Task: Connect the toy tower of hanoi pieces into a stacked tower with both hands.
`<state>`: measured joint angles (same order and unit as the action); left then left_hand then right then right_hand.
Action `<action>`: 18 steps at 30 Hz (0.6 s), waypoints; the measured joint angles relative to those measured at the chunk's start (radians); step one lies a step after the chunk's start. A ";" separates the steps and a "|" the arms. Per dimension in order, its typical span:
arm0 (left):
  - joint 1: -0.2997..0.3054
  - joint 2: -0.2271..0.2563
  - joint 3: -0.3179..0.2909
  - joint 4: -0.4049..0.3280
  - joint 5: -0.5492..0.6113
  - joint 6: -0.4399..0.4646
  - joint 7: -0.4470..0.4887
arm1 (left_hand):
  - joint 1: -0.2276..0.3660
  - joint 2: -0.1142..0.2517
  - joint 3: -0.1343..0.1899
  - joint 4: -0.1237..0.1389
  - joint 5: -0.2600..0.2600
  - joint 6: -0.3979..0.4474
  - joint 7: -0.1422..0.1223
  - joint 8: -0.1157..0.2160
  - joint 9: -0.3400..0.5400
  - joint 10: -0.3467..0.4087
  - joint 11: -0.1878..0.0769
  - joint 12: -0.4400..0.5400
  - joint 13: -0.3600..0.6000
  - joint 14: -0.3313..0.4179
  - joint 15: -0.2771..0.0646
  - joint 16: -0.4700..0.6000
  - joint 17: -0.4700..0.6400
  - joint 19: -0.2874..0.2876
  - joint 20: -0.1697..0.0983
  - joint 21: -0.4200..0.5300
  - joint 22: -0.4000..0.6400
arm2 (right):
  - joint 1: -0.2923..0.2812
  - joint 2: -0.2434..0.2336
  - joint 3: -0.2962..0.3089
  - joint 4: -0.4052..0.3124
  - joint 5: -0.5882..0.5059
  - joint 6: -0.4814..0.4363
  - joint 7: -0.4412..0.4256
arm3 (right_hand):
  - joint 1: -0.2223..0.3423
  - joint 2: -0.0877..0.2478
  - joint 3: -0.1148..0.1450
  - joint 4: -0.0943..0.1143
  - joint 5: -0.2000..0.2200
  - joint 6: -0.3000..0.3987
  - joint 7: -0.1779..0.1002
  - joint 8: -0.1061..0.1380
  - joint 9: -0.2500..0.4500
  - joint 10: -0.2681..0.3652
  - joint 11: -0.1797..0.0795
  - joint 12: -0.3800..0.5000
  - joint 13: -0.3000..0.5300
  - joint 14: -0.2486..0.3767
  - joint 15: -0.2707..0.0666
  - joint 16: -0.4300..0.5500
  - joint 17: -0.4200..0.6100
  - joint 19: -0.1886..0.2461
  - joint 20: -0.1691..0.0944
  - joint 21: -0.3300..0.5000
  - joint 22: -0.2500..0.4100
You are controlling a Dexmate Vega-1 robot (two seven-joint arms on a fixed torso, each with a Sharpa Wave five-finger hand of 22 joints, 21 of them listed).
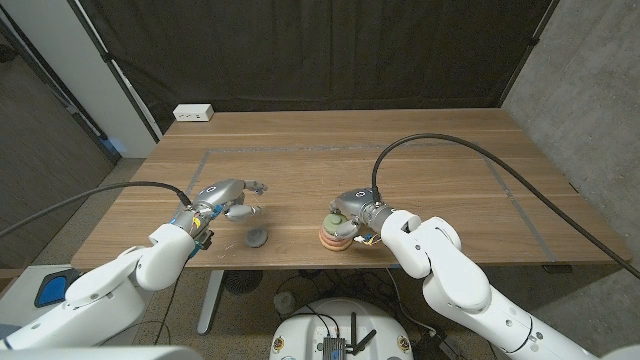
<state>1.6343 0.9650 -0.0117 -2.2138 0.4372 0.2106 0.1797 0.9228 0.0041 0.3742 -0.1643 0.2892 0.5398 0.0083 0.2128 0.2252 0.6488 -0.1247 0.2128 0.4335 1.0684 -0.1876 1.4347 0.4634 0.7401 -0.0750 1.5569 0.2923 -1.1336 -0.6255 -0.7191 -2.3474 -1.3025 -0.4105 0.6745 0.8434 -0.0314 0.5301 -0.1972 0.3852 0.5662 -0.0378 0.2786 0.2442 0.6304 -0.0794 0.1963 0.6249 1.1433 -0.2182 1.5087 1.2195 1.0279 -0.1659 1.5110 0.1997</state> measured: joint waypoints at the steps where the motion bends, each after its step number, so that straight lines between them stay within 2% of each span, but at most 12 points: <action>1: 0.001 0.000 0.000 -0.001 0.000 0.000 0.000 | 0.000 0.000 0.000 0.000 0.000 0.000 0.000 0.000 0.000 0.000 0.000 0.000 0.000 0.000 0.000 0.000 0.000 0.000 0.000 0.000 0.000 | 0.000 0.000 0.000 0.000 0.000 0.000 -0.001 | 0.000 0.000 0.002 -0.002 0.000 0.000 0.000 0.000 0.000 0.000 0.000 0.000 0.000 -0.003 0.003 0.000 -0.002 0.000 0.000 0.000 0.000; 7: 0.008 0.000 -0.004 -0.004 0.001 0.002 0.002 | 0.000 0.000 0.000 0.000 0.000 0.000 0.000 0.000 0.000 0.001 0.001 0.000 0.005 0.000 0.000 0.000 0.000 0.000 0.000 0.000 0.000 | -0.002 -0.003 -0.003 0.000 -0.010 -0.004 -0.004 | 0.000 0.000 0.004 -0.004 0.000 -0.004 -0.004 0.000 0.001 -0.007 -0.007 -0.001 0.006 -0.007 0.000 -0.001 0.001 0.000 0.000 -0.008 0.000; 15: 0.010 -0.002 -0.006 -0.004 0.003 0.002 0.006 | 0.000 0.000 0.000 0.000 0.000 0.001 -0.001 0.000 0.000 0.001 0.001 0.000 0.005 0.000 0.000 0.000 0.000 0.000 0.000 0.000 0.000 | -0.006 -0.003 -0.014 0.000 -0.058 -0.009 0.007 | 0.005 -0.005 0.001 -0.001 0.000 -0.031 -0.030 -0.006 0.018 -0.031 -0.032 -0.012 0.002 -0.029 0.007 -0.015 -0.002 -0.012 0.004 -0.009 -0.005; 18: 0.009 -0.003 -0.006 -0.004 0.003 0.002 0.006 | 0.000 0.000 0.000 0.000 0.000 0.001 -0.001 0.000 0.000 0.001 0.001 0.000 0.005 0.000 0.000 0.000 0.000 0.000 0.000 0.000 0.000 | -0.006 -0.003 -0.014 0.000 -0.084 -0.009 0.015 | 0.020 0.009 0.000 0.000 -0.005 -0.045 -0.023 -0.010 0.023 -0.036 -0.035 -0.016 -0.003 -0.032 0.011 -0.015 -0.002 -0.015 0.007 -0.013 -0.005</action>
<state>1.6434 0.9625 -0.0177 -2.2174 0.4397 0.2121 0.1862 0.9228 0.0041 0.3741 -0.1643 0.2892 0.5408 0.0073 0.2128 0.2252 0.6501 -0.1235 0.2128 0.4385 1.0683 -0.1876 1.4347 0.4635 0.7401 -0.0750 1.5569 0.2923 -1.1394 -0.6286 -0.7332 -2.3477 -1.3866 -0.4198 0.6898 0.8630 -0.0221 0.5297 -0.1968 0.3800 0.5208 -0.0603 0.2683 0.2668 0.5949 -0.1148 0.1799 0.6219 1.1112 -0.2072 1.4933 1.2173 1.0129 -0.1589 1.4976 0.1951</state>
